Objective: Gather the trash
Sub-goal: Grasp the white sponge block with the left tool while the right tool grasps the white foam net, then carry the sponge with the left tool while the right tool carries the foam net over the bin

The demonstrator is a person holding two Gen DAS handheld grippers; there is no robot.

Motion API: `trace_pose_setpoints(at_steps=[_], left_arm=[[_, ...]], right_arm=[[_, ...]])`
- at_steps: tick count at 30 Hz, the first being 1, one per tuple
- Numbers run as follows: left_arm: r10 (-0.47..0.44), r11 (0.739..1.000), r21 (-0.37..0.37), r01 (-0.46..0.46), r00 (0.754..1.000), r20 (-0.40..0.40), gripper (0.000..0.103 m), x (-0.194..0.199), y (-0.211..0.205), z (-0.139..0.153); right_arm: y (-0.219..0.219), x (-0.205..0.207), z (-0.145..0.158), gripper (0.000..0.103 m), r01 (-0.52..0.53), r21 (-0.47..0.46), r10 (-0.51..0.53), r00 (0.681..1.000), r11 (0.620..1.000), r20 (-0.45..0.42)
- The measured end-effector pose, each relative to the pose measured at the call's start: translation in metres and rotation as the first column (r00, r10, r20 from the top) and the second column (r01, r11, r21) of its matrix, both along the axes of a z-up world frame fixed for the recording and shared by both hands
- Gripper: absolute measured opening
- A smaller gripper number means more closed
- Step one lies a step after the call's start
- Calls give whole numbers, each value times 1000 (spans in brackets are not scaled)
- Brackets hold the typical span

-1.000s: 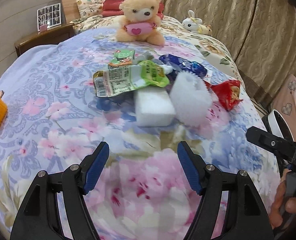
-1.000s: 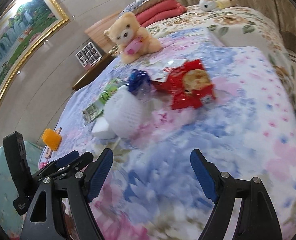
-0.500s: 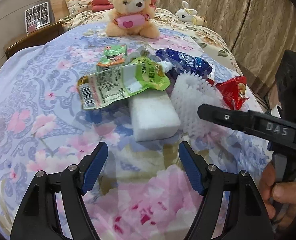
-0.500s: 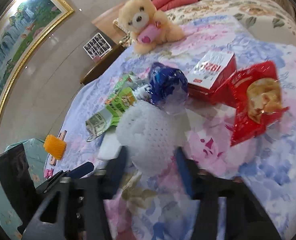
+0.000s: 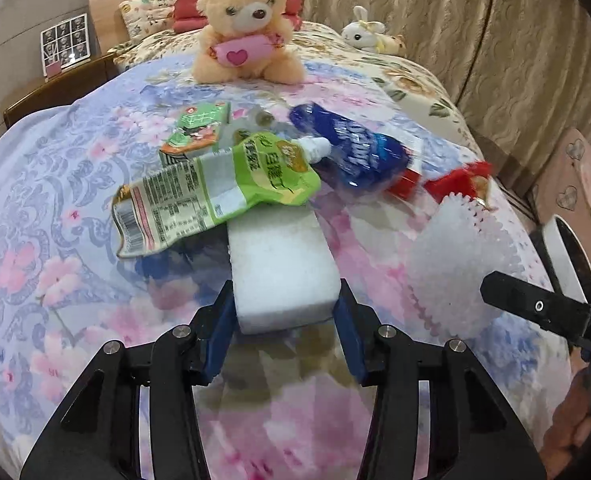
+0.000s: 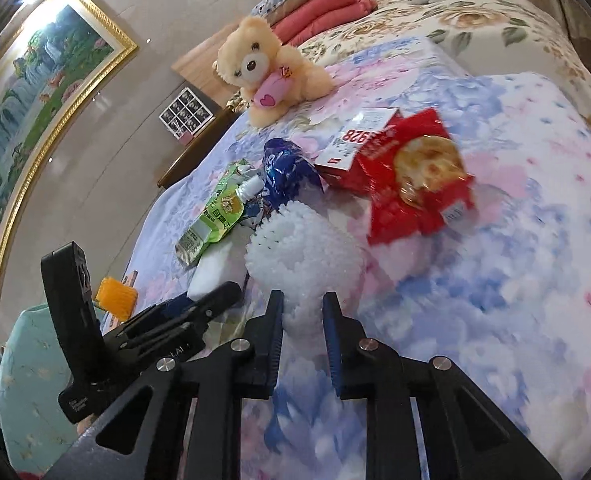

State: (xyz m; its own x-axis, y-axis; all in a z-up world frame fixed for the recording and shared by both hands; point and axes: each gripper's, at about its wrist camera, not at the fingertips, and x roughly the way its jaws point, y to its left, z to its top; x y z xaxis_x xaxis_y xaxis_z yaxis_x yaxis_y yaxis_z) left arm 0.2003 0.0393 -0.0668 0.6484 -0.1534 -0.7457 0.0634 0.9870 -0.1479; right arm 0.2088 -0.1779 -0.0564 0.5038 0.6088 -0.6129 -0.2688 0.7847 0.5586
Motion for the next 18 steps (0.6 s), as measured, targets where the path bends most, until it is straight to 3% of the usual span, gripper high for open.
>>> trace_pose_setpoints(at_steps=[9,18], left_arm=[[-116,992,-48,117,993,24,46,-50,-37,16],[-214,974,-60,219,974,76,46,-74,-84,41]], right_arm=[[-38,-39,13,19,38,9,-39,998,999,40],[-87,-68,23,19,120,-16,-119,990,993,74]])
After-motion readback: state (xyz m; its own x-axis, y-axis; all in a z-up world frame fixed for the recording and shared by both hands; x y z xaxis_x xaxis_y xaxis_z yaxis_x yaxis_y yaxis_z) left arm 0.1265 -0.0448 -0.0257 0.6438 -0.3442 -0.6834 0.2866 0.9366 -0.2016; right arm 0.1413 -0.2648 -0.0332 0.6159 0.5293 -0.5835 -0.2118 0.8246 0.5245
